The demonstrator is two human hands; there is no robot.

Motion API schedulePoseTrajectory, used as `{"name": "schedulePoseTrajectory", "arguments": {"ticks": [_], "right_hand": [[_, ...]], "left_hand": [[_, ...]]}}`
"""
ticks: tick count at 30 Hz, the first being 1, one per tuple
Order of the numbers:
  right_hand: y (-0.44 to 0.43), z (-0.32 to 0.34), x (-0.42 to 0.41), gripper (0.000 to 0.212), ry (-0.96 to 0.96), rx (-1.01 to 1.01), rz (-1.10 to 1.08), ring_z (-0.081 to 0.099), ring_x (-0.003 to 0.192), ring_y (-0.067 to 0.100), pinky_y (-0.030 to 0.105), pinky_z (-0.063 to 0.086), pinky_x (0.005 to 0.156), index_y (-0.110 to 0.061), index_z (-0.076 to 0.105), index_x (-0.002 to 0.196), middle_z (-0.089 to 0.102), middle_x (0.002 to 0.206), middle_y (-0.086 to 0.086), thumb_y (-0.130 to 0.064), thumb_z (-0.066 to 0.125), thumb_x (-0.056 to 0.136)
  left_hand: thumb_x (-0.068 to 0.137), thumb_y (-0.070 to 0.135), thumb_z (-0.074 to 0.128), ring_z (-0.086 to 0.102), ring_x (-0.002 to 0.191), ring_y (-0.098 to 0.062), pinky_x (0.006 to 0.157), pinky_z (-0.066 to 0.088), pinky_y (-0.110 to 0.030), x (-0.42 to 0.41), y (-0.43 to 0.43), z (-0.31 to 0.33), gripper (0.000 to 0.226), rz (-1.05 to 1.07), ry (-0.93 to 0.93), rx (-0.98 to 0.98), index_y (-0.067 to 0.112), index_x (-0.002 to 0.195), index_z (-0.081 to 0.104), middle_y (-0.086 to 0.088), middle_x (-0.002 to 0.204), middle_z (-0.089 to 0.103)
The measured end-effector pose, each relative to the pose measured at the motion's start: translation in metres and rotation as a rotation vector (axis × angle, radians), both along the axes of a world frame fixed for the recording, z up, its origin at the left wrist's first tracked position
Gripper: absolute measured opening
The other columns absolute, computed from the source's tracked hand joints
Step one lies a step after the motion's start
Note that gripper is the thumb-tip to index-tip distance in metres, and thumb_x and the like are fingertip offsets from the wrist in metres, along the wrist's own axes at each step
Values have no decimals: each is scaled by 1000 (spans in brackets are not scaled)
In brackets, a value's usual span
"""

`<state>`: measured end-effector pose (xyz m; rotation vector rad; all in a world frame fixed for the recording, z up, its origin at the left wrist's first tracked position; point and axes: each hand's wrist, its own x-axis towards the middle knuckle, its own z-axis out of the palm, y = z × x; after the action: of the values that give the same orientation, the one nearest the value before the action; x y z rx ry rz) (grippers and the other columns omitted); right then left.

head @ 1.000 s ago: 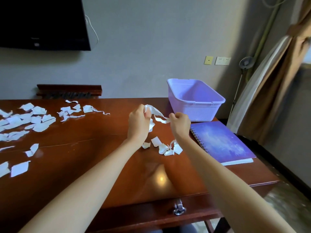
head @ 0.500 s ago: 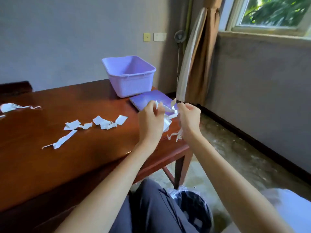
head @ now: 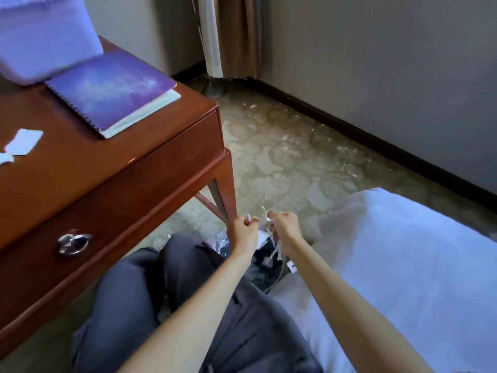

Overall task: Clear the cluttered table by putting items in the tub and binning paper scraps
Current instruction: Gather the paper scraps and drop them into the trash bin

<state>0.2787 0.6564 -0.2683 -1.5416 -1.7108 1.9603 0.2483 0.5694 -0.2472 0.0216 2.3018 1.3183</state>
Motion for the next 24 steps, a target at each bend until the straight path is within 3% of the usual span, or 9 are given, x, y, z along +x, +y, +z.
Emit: {"name": "schedulePoseTrajectory", "arguments": {"ticks": [7, 10, 12, 14, 15, 17, 19, 22, 24], "right_hand": [[14, -103, -22, 39, -254, -156, -8, 33, 43, 17, 26, 27, 45, -11, 45, 52, 42, 49, 5, -16, 55, 89], [6, -143, -35, 37, -325, -212, -8, 36, 47, 18, 28, 29, 48, -11, 47, 52, 45, 53, 6, -17, 49, 89], [1, -161, -37, 40, -383, -245, -7, 38, 48, 18, 27, 30, 49, -11, 45, 52, 45, 54, 6, -15, 44, 92], [-3, -173, -38, 39, -434, -308, 6, 37, 50, 16, 25, 32, 47, -12, 41, 56, 42, 52, 3, -8, 39, 94], [-4, -177, -39, 36, -459, -338, 20, 37, 50, 16, 24, 33, 44, -12, 40, 57, 43, 49, 3, -5, 37, 93], [-5, -186, -40, 29, -513, -377, 33, 43, 51, 20, 22, 38, 41, -10, 44, 62, 48, 51, 6, -3, 36, 89], [-4, -191, -40, 21, -514, -427, 21, 55, 68, 25, 26, 47, 60, -10, 52, 77, 56, 71, 9, -8, 36, 91], [-1, -182, -38, 25, -477, -490, -18, 51, 92, 27, 38, 48, 84, -10, 53, 115, 56, 98, 10, -15, 37, 97], [2, -175, -37, 35, -461, -499, -41, 49, 95, 27, 39, 47, 87, -9, 48, 129, 54, 111, 12, -18, 39, 97]], "left_hand": [[92, 9, 46, 29, 56, -28, 48, 21, -33, -33, 10, -83, 44, 79, -249, -256, 10, 52, 26, -10, 55, 33], [92, 9, 46, 46, 72, -33, 69, 42, -38, -47, 12, -113, 35, 122, -323, -323, 6, 57, 42, -32, 88, 59], [94, 9, 43, 59, 85, -38, 78, 51, -35, -52, 14, -127, 19, 159, -433, -327, 1, 88, 59, -28, 110, 62], [95, 5, 37, 61, 73, -34, 52, 50, -28, -56, 16, -143, 20, 255, -557, -244, 13, 110, 48, -21, 106, 59], [95, 2, 35, 63, 76, -34, 45, 44, -26, -59, 17, -150, 26, 302, -625, -207, 16, 114, 46, -22, 106, 58], [95, 0, 34, 63, 100, -41, 46, 41, -28, -65, 16, -161, 34, 312, -739, -205, 1, 125, 50, -28, 100, 59], [96, 4, 34, 60, 90, -40, 59, 42, -34, -70, 15, -163, 36, 289, -801, -217, -4, 129, 46, -21, 84, 52], [100, 11, 30, 52, 109, -30, 84, 42, -38, -72, 14, -160, 39, 266, -824, -206, -1, 136, 39, -12, 107, 44], [100, 13, 30, 49, 94, -24, 84, 45, -38, -72, 13, -155, 40, 283, -804, -199, 1, 137, 38, -14, 117, 47]]}}
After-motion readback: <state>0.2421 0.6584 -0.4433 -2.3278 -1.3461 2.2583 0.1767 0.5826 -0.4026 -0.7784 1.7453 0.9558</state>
